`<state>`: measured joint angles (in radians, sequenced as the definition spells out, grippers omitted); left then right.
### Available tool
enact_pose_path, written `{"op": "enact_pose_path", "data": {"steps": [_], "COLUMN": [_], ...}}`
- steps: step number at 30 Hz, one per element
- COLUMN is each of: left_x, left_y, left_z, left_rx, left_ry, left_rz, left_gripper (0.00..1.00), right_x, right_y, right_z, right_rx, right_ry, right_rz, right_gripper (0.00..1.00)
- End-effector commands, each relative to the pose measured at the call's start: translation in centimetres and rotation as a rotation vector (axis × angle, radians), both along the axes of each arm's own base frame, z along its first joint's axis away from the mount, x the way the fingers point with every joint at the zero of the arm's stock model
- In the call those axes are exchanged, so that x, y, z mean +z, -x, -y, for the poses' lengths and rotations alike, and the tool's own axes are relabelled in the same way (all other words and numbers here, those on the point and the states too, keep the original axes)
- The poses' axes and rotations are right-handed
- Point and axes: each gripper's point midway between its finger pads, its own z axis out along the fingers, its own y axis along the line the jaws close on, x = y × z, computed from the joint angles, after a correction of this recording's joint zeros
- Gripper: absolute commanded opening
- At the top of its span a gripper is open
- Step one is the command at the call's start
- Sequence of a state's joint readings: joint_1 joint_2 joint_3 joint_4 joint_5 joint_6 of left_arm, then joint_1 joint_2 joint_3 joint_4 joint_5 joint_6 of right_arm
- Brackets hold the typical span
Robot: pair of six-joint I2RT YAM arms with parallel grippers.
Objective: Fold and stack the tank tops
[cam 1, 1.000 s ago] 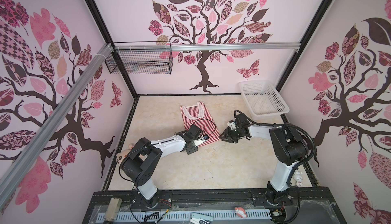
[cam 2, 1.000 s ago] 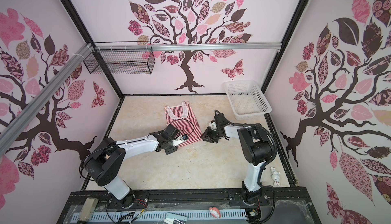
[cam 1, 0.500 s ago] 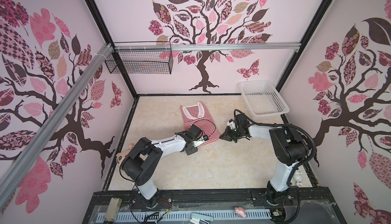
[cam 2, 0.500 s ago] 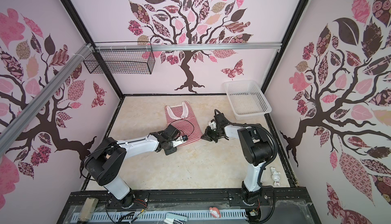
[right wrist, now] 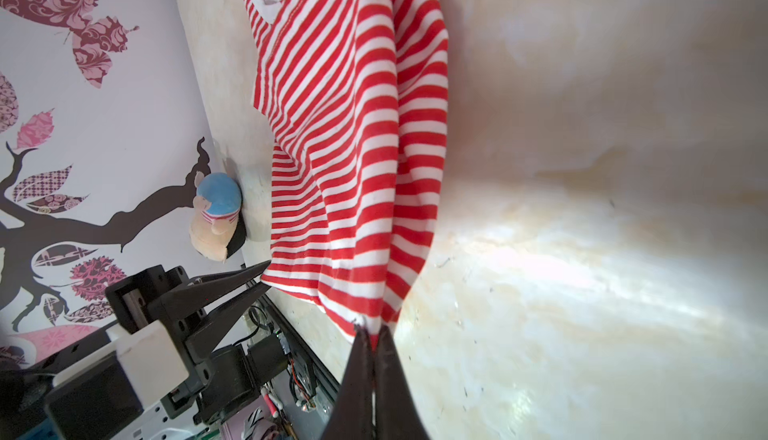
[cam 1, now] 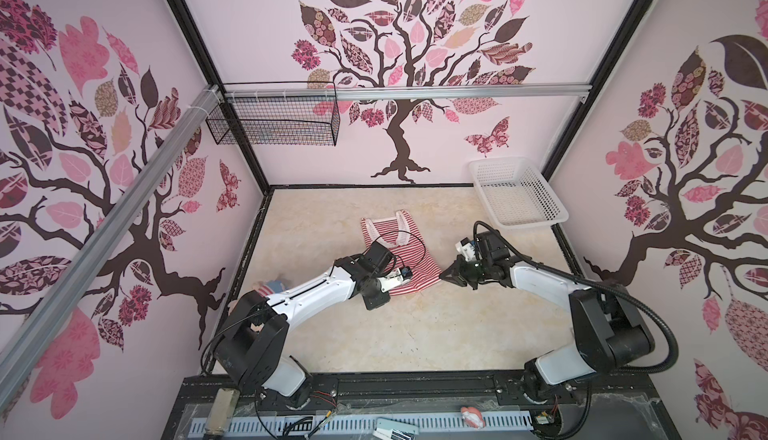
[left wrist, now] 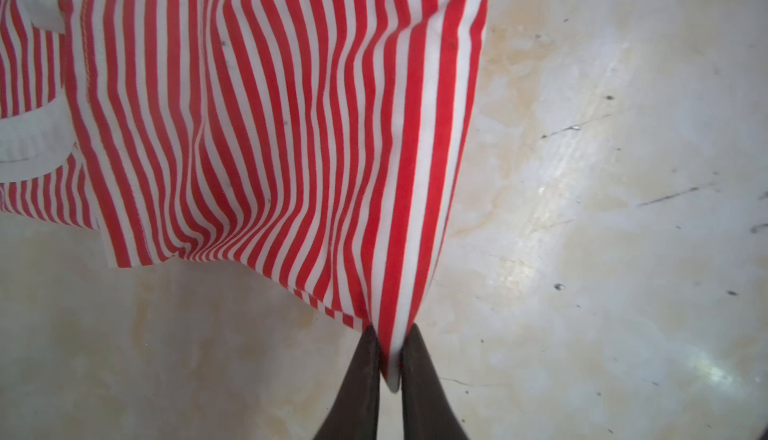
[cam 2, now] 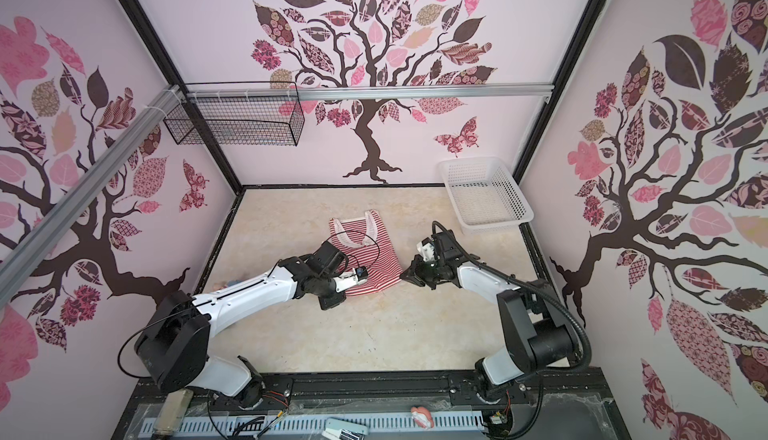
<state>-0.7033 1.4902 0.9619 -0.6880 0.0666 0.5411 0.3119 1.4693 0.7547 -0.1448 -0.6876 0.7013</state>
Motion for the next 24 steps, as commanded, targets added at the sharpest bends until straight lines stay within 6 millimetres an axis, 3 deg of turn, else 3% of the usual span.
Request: {"op": "enact_pose_path", "data": {"steps": [1,11,16,19,24], "left_x": [1.6,5.1,6.9,6.6,5.0], "left_y": [2.8,8.0,8.2,7.8,7.1], "left_z": [0.7,2.4,3.0,3.3,4.2], "left_rx": [-0.024,-0.157,-0.174,-0.178,-0.204], "left_ry": [0.058,0.123,0.172,0.176,0.149], "left_rz": [-0.108,-0.164,-0.135,-0.121,-0.118], "left_gripper": [0.15,0.17,0.18,0.35,0.42], "right_x": [1.5,5.9,7.7,6.7,3.9], "right_y": [2.1,6.0,6.6,6.7,8.0], "right_z": [0.4,2.1,2.4,2.6,3.0], "right_rx": [0.0,-0.019,-0.029,-0.027,-0.027], "right_ry": [-0.019,-0.009,-0.012,0.008,0.034], "right_rz": [-0.017,0.02,0.041,0.021,-0.039], "right_gripper": [0.0,0.0,0.0,0.0,0.0]}}
